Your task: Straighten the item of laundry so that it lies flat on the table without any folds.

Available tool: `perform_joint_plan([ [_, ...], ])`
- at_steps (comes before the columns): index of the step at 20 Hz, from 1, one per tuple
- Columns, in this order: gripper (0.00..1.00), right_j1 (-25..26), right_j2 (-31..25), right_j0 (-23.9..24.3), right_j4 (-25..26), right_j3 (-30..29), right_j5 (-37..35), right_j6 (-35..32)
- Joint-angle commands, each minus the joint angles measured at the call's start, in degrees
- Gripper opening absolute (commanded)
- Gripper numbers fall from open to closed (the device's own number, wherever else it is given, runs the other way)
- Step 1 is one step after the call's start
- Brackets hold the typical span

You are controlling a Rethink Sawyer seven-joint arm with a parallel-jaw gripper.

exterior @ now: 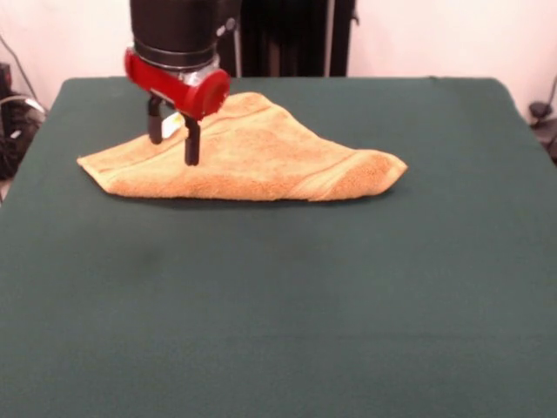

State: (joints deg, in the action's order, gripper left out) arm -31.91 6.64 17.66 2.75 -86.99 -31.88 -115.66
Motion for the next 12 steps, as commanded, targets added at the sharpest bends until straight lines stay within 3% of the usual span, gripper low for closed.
perform_joint_plan([
  [1, 1.00, -0.9, -21.6, 5.2, 13.4, 1.0, -11.3, 38.1],
  [4, 1.00, -0.5, -24.4, 6.5, 17.2, 2.2, -13.0, 43.3],
  [9, 1.00, -0.1, -26.3, 7.3, 19.8, 2.8, -13.1, 46.4],
  [12, 1.00, -0.1, -26.0, 7.2, 20.4, 2.8, -11.3, 44.9],
])
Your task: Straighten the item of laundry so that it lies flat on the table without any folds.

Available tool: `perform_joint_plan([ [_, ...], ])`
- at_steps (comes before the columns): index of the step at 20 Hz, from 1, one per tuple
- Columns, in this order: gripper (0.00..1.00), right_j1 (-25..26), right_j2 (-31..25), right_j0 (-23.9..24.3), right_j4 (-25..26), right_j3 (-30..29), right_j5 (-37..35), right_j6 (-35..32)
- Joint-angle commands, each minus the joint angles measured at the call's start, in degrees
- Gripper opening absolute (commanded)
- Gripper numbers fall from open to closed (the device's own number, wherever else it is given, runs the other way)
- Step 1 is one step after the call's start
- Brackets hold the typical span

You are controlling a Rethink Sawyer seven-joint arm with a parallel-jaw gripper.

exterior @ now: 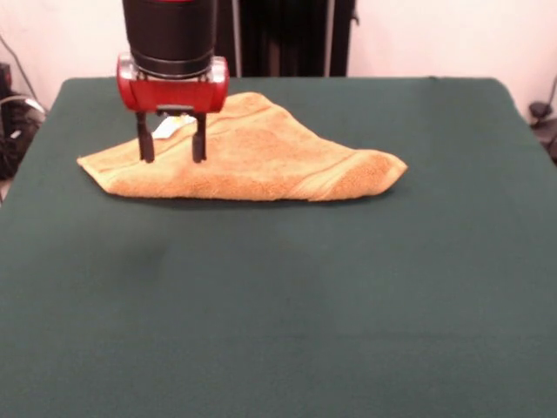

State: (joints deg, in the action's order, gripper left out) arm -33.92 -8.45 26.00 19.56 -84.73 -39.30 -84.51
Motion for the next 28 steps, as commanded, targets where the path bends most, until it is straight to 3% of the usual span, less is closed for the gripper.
perform_joint_plan([
  [1, 1.00, 2.0, -10.9, -1.2, 4.1, 0.7, -3.6, 14.1],
  [6, 1.00, 2.0, -13.6, 0.1, 6.5, 0.8, -2.7, 18.2],
  [11, 1.00, 2.7, -20.3, 3.3, 11.3, 2.3, -6.4, 31.6],
  [14, 1.00, 2.3, -20.7, 4.0, 12.5, 1.9, -5.7, 28.5],
  [21, 1.00, 1.7, -26.1, 7.9, 12.4, 0.2, -8.9, 34.4],
  [26, 1.00, 2.2, -27.9, 8.5, 15.1, 0.7, -16.8, 46.9],
  [28, 1.00, 2.2, -29.1, 9.2, 15.8, 0.5, -16.5, 50.1],
])
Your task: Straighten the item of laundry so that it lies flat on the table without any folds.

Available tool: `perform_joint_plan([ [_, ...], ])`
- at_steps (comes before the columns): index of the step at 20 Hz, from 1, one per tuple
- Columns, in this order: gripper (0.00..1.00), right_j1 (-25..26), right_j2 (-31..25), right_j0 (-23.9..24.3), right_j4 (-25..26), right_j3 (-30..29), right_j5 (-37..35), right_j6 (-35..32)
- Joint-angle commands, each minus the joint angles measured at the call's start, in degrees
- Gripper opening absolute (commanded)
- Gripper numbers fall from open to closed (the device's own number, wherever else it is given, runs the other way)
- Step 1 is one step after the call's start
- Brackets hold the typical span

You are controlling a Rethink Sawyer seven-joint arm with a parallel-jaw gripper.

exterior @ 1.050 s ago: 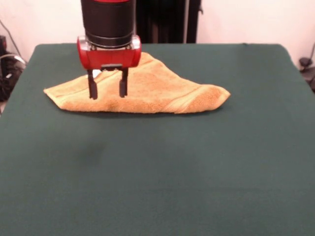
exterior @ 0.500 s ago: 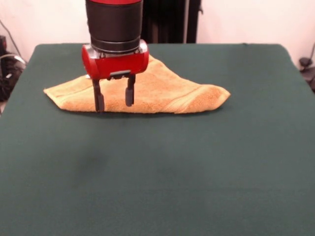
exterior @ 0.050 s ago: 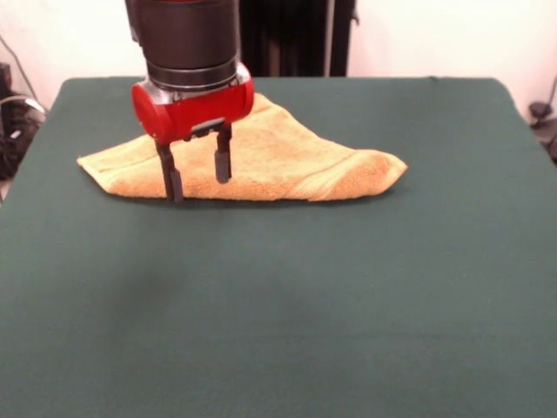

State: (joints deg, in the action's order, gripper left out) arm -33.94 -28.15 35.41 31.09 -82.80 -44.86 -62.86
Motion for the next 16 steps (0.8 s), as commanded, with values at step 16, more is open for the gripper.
perform_joint_plan([
  [16, 1.00, 5.0, -11.1, -0.2, 9.6, 1.3, -9.0, 41.5],
])
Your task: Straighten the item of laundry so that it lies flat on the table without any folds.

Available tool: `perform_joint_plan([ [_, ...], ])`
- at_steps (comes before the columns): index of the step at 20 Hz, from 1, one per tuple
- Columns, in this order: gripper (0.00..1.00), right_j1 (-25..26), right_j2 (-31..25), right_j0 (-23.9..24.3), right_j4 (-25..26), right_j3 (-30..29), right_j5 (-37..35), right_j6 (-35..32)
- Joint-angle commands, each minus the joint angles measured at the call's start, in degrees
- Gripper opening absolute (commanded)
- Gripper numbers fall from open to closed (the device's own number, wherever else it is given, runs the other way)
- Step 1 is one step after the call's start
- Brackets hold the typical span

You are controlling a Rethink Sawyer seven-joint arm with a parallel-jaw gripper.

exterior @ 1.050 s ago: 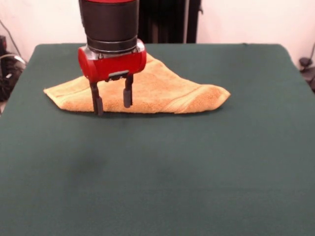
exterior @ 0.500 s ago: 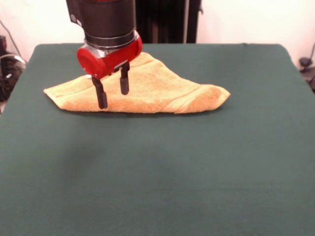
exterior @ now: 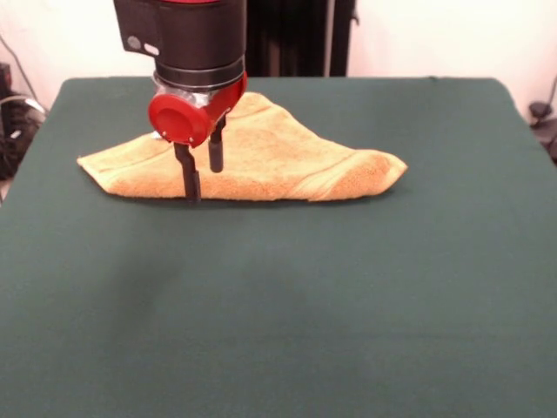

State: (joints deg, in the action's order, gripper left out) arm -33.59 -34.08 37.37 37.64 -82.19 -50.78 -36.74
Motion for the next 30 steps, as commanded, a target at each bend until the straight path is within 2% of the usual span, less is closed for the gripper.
perform_joint_plan([
  [1, 1.00, 4.7, -4.9, -2.3, 3.3, 0.6, -2.4, 14.9],
  [6, 1.00, 5.9, -3.8, -3.4, 4.7, 2.1, -3.2, 13.9],
  [9, 1.00, 8.1, -6.7, -1.4, 2.7, 0.5, -0.2, 14.8],
  [11, 1.00, 8.2, -6.6, -1.6, 3.3, -0.2, 1.9, 12.8],
  [21, 1.00, 7.8, -4.0, -4.2, 4.7, 1.9, 1.0, 7.5],
  [24, 1.00, 8.1, -5.6, -3.4, 3.7, 1.9, 0.1, 10.6],
  [25, 1.00, 8.4, -5.7, -3.6, 3.1, 2.4, -2.4, 11.9],
  [26, 1.00, 9.8, -6.0, -3.7, 2.8, 3.1, -6.4, 16.1],
  [30, 1.00, 10.2, -6.5, -1.9, 2.0, 3.7, -11.7, 22.1],
])
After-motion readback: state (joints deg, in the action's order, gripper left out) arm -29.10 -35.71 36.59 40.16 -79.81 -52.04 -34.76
